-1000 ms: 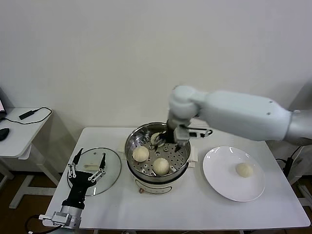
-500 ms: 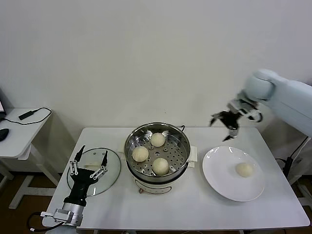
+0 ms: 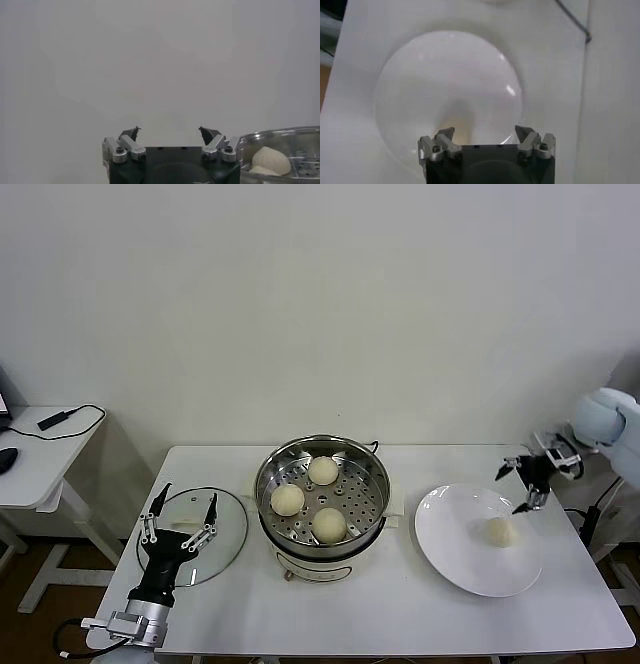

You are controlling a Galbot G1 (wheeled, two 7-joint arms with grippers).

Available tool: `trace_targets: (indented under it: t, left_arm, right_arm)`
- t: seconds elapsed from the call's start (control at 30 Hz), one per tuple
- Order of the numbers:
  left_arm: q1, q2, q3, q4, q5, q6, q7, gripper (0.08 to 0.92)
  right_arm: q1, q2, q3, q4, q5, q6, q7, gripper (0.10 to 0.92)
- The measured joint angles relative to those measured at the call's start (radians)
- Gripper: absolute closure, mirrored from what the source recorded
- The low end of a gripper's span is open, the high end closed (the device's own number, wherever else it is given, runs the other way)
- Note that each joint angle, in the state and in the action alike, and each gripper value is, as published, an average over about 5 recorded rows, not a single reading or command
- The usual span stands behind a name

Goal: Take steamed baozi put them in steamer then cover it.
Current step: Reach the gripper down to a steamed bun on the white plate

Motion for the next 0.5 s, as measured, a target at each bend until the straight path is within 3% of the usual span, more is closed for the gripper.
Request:
trace_targets:
  t: [0.5]
  left_arm:
    - [0.006, -0.003, -0.009, 0.001, 0.000, -0.001, -0.005, 0.177]
  right_arm:
    - [-0.171, 0.044, 0.085, -0.086, -0.075, -0.021, 0.057, 0.203]
